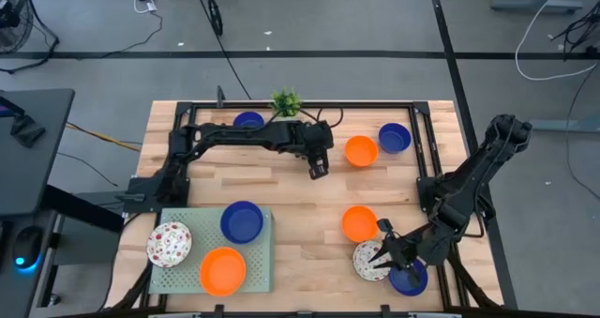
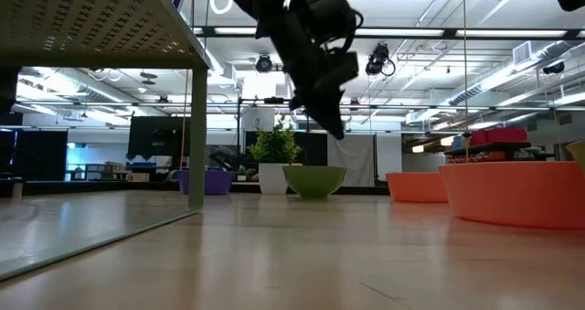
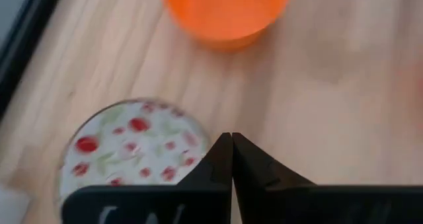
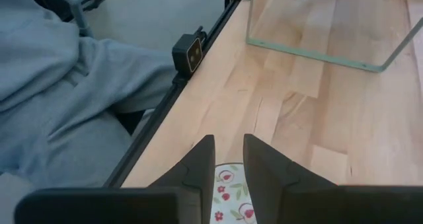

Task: Pick & Place Mini bowls
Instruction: Stack the white bowl on top of the white bowl on the shelf

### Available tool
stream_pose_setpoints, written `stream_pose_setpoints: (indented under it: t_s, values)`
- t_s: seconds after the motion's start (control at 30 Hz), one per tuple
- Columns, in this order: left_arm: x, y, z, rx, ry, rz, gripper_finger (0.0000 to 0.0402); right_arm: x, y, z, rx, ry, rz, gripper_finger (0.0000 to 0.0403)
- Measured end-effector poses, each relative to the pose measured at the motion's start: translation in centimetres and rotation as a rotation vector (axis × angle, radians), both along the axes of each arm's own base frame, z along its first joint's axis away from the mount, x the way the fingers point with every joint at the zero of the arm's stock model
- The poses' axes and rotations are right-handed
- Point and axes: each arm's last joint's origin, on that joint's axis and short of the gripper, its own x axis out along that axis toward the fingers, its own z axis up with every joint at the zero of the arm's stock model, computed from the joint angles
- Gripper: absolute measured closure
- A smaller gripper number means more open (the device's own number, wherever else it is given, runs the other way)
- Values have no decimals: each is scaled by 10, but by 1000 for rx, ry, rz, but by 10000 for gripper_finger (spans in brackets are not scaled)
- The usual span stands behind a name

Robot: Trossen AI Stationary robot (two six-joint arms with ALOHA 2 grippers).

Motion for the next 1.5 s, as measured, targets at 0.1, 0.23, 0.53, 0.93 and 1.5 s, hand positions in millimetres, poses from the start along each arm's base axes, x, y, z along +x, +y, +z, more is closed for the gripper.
stream_pose_setpoints:
  t_s: [0.1,0.23,0.53,0.93,1.5]
  values:
    - [-5,2,-12,34,49,16,358,0,0,0,-6,-4,5,319]
    - [-8,-1,-23,33,74,-37,286,0,0,0,-5,-5,5,319]
    - [-12,-4,-39,87,104,-131,205,0,0,0,-7,-7,7,319]
    - [-11,-3,-44,114,122,-140,276,0,0,0,-7,-8,7,319]
    - [-13,3,-44,122,127,-95,265,0,0,0,-8,-7,7,319]
